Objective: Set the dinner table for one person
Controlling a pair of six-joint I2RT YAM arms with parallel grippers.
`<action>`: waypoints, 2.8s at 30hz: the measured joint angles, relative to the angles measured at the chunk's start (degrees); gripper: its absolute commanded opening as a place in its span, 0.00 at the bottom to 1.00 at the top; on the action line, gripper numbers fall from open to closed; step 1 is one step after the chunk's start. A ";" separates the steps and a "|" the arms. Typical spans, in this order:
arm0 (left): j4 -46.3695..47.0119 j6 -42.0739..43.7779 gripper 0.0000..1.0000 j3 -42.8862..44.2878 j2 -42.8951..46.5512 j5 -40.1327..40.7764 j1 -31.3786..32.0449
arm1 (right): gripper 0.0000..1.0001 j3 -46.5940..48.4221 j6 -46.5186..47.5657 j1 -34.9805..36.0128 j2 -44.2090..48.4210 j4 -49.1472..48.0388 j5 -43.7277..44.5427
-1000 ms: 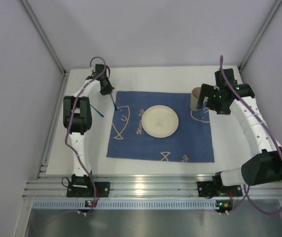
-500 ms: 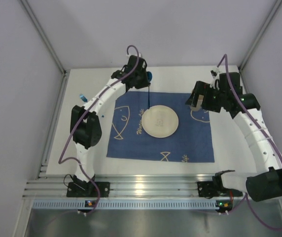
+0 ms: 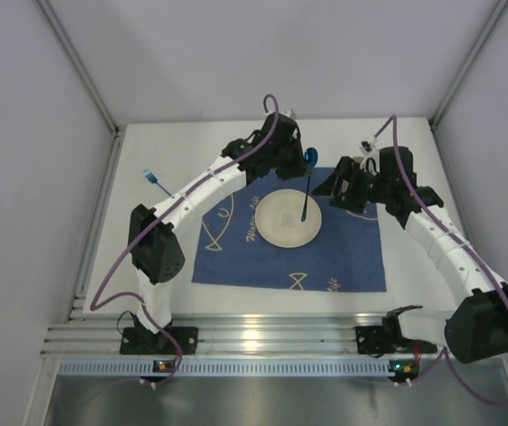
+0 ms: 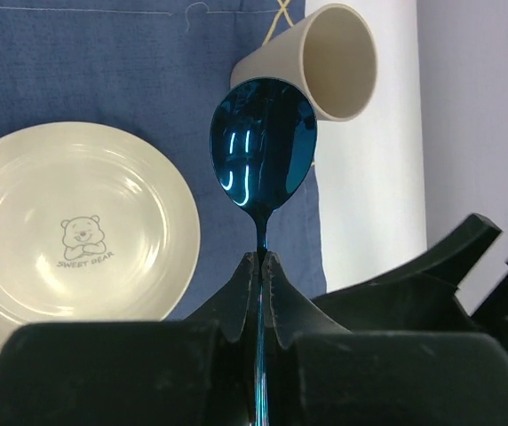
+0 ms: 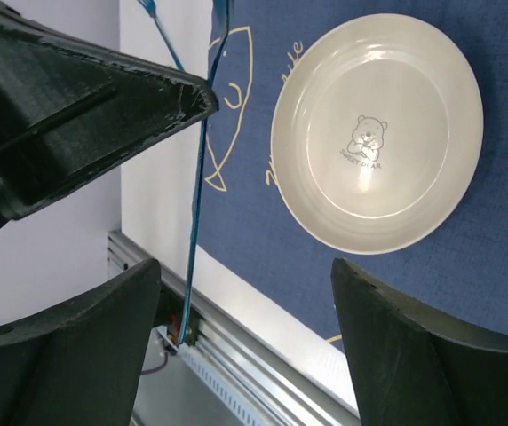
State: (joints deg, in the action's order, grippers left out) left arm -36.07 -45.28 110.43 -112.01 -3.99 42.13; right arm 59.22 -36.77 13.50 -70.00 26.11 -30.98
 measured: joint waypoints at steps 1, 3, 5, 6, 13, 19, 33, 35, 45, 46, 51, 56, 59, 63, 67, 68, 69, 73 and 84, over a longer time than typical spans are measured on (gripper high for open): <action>0.00 -0.33 0.00 -0.15 0.50 -0.07 0.26 | 0.75 -0.31 -0.79 0.20 -0.11 -1.01 -0.15; 0.00 -0.85 0.00 -0.42 1.27 -0.13 0.66 | 0.73 -0.92 -1.84 0.70 -0.48 -2.58 -0.24; 0.02 -1.38 0.00 -0.44 1.66 -0.28 1.11 | 0.69 -1.73 -2.78 1.55 -1.03 -3.93 -0.17; 0.04 -1.64 0.00 -0.44 1.77 -0.33 1.31 | 0.66 -2.12 -3.19 2.36 -1.36 -4.39 -0.02; 0.07 -2.80 0.00 -0.70 1.81 -0.96 3.78 | 0.12 -3.13 -5.35 7.15 -2.56 -5.66 1.38; -0.15 -2.32 0.37 -1.33 1.81 -0.85 4.59 | 0.00 -3.37 -3.82 7.43 -1.77 -3.28 4.22; -8.37 0.20 0.71 -14.51 7.96 6.62 1.31 | 0.00 -11.96 2.99 1.55 -2.67 1.81 11.43; -9.22 0.15 0.70 -17.59 10.27 6.95 -0.35 | 0.00 -13.60 3.50 1.53 -5.60 0.81 11.74; -10.60 -0.02 0.68 -24.63 20.94 9.51 -4.15 | 0.00 -15.39 4.24 1.44 -14.29 -1.75 15.98; -10.75 -0.02 0.68 -24.83 21.40 9.64 -4.13 | 0.00 -15.41 4.22 1.44 -14.53 -2.12 16.39; -11.26 0.20 0.68 -25.00 21.66 10.34 -4.17 | 0.32 -15.63 4.15 1.44 -15.93 -3.69 18.86; -12.59 0.22 0.68 -25.55 21.66 11.34 -5.03 | 0.36 -15.67 3.98 1.51 -15.78 -3.61 20.79; -13.46 0.50 0.68 -26.64 21.66 11.34 -6.84 | 0.36 -15.58 4.02 1.49 -15.08 -2.32 23.56; -13.94 1.90 0.68 -27.98 21.66 11.32 -11.43 | 0.35 -15.02 4.35 1.44 -13.90 1.75 28.37; -13.25 3.82 0.69 -30.60 22.86 10.97 -19.10 | 0.36 -13.49 4.85 1.44 -10.69 8.22 31.65; -12.98 4.39 0.68 -31.50 23.21 10.93 -21.33 | 0.36 -12.70 5.03 1.44 -9.14 9.90 32.22; -12.76 4.98 0.68 -32.46 23.43 10.97 -23.50 | 0.36 -11.76 5.20 1.44 -7.58 11.41 32.50; -10.78 7.08 0.68 -36.06 23.02 11.54 -30.62 | 0.36 -7.76 5.75 1.44 -0.94 16.44 32.87; -3.45 12.31 0.66 -33.38 8.94 11.69 -39.87 | 0.42 -4.63 8.26 1.44 14.38 26.88 31.63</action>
State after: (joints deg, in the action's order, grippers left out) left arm -39.53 -32.97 77.06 -103.07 7.70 2.26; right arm 54.59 -28.51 14.94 -55.61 52.99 0.64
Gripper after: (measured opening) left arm 0.665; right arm 0.411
